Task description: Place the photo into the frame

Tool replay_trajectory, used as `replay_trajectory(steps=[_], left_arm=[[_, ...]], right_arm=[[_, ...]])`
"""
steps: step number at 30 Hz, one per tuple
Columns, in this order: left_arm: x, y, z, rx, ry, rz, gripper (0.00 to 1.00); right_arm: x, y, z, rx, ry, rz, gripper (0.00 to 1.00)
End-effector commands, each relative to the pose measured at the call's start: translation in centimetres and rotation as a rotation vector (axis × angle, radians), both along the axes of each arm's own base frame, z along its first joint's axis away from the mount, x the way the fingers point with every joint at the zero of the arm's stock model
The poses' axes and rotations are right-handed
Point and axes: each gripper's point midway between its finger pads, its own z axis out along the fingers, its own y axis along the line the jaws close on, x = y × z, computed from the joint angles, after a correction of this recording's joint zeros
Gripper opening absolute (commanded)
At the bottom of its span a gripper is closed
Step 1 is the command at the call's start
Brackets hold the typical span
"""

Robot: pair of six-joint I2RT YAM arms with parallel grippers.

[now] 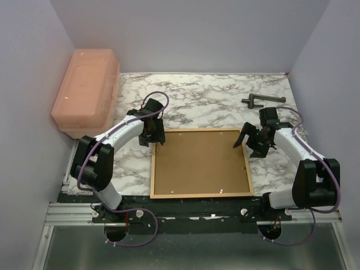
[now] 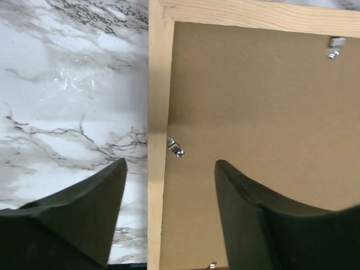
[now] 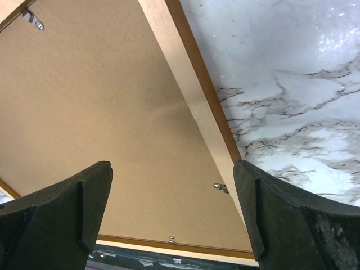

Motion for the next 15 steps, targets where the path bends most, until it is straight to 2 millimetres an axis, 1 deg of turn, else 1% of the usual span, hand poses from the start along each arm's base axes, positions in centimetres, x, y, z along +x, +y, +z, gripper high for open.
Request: replay_trajectory(steps=[1,4,6,10,12,15], left_arm=[[-0.9,-0.2,2.8,-0.053,-0.057,-0.027,0.69],[-2.4,0.1,2.6,-0.074,-0.045,-0.015,0.74],[-3.7,0.5,1.9,-0.078,-0.029,0.0,0.75],[-6.4,0.3,0.4,-0.133,0.041,0.014,0.78],[-7.3,0.1,-0.5,-0.161,0.071,0.021,0.78],[-7.5,-0.5,-1.4,-0.193,0.103,0.022,0.78]], right_arm=[[-0.5,-0.3,-0.2,0.004,0.012,-0.015,0.98],[-0.7,-0.3,-0.7,0.007,0.027,-0.014,0.98],[-0.9,-0.2,-0.9,0.014,0.035,-0.013,0.98],[-1.4,0.3,-1.3,0.041,0.051,0.001,1.0],[-1.5,0.5,-1.5,0.056,0.058,0.005,1.0],[-1.8,1.1,-2.0,0.092,0.073,0.016,1.0]])
